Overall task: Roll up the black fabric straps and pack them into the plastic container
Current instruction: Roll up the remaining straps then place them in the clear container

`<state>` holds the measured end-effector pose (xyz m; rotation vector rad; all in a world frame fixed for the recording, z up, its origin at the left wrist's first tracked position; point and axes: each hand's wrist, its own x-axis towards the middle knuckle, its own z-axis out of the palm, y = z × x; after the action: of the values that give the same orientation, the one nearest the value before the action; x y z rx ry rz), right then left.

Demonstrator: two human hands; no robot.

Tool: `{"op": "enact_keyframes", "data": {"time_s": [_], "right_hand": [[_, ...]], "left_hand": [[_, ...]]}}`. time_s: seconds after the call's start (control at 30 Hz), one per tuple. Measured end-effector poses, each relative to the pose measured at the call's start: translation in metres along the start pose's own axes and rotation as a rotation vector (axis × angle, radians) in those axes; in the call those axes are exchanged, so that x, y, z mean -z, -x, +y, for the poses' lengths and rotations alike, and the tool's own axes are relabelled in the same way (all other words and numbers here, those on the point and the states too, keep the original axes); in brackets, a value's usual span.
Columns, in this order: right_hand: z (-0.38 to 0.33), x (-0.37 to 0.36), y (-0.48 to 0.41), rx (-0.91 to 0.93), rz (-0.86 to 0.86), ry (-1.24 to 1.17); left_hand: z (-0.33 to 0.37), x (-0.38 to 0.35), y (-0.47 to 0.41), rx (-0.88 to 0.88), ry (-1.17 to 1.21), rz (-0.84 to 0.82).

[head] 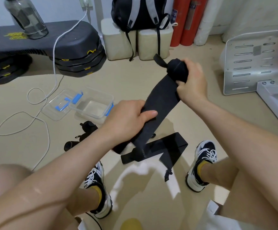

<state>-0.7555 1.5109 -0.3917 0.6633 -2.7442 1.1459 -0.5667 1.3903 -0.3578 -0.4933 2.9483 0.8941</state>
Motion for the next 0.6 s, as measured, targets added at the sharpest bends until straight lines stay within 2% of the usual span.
{"op": "enact_keyframes", "data": {"time_s": [0.07,0.13,0.17,0.23,0.33,0.43,0.5,0.53,0.6], "right_hand": [[-0.006,0.006,-0.005,0.077,0.005,0.021],[-0.015,0.010,-0.006,0.192,-0.031,0.042],[-0.020,0.010,-0.004,0.239,-0.055,0.043],[-0.030,0.010,0.003,0.310,-0.108,0.023],[-0.042,0.008,0.017,0.384,-0.184,-0.020],[-0.052,0.006,0.027,0.435,-0.225,-0.059],[-0.059,0.007,0.033,0.474,-0.252,-0.077],[-0.062,0.008,0.035,0.495,-0.262,-0.084],[-0.067,0.011,0.039,0.531,-0.272,-0.097]], "left_hand": [[-0.007,-0.005,0.000,0.135,0.491,-0.067],[-0.021,-0.009,-0.002,0.219,0.693,-0.215],[-0.030,-0.013,-0.004,0.243,0.693,-0.297],[-0.049,-0.025,-0.009,0.294,0.530,-0.385],[-0.069,-0.039,-0.015,0.357,0.161,-0.447],[-0.069,-0.038,-0.017,0.330,-0.294,-0.585],[-0.064,-0.025,-0.023,0.281,-0.575,-0.504],[-0.063,-0.019,-0.028,0.267,-0.566,-0.382],[-0.054,-0.002,-0.039,0.278,-0.183,-0.123]]}}
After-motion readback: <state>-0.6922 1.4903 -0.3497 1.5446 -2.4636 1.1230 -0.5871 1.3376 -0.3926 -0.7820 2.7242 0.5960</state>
